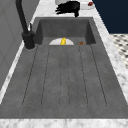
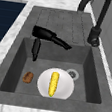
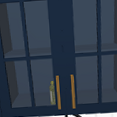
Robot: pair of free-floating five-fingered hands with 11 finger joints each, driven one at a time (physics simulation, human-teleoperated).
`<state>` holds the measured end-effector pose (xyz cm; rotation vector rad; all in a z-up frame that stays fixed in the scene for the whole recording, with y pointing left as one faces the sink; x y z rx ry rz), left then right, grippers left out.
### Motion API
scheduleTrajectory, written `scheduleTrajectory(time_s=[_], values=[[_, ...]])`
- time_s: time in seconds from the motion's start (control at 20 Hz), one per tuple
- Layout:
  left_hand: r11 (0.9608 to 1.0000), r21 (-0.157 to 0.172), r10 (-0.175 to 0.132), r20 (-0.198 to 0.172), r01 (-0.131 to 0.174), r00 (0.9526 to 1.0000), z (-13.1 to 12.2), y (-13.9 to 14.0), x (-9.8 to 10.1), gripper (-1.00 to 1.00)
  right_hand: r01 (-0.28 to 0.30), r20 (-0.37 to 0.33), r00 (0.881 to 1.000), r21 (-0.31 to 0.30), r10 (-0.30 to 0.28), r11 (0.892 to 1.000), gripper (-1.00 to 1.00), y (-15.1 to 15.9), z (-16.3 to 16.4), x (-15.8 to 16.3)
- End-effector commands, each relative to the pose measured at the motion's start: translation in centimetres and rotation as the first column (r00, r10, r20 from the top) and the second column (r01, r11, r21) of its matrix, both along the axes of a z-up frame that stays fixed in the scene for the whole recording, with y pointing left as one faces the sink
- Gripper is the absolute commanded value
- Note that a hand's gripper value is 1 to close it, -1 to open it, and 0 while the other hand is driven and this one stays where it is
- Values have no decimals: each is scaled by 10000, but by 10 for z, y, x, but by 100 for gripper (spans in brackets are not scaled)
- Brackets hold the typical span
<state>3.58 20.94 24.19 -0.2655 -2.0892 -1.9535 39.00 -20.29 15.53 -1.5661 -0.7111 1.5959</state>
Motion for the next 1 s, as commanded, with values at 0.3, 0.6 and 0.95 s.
scheduleTrajectory(time_s=[0.3,0.6,0.95], values=[[10000,0,0,0,0,10000,0,0,0,0,-36,167,9999,1872,5,9823,-100,7,-5,-25],[10000,0,0,0,0,10000,0,0,0,0,-45,140,9999,2597,9,9657,-100,9,-11,-45],[10000,0,0,0,0,10000,0,0,0,0,-372,23,9992,3456,388,9377,-100,7,5,-72]])
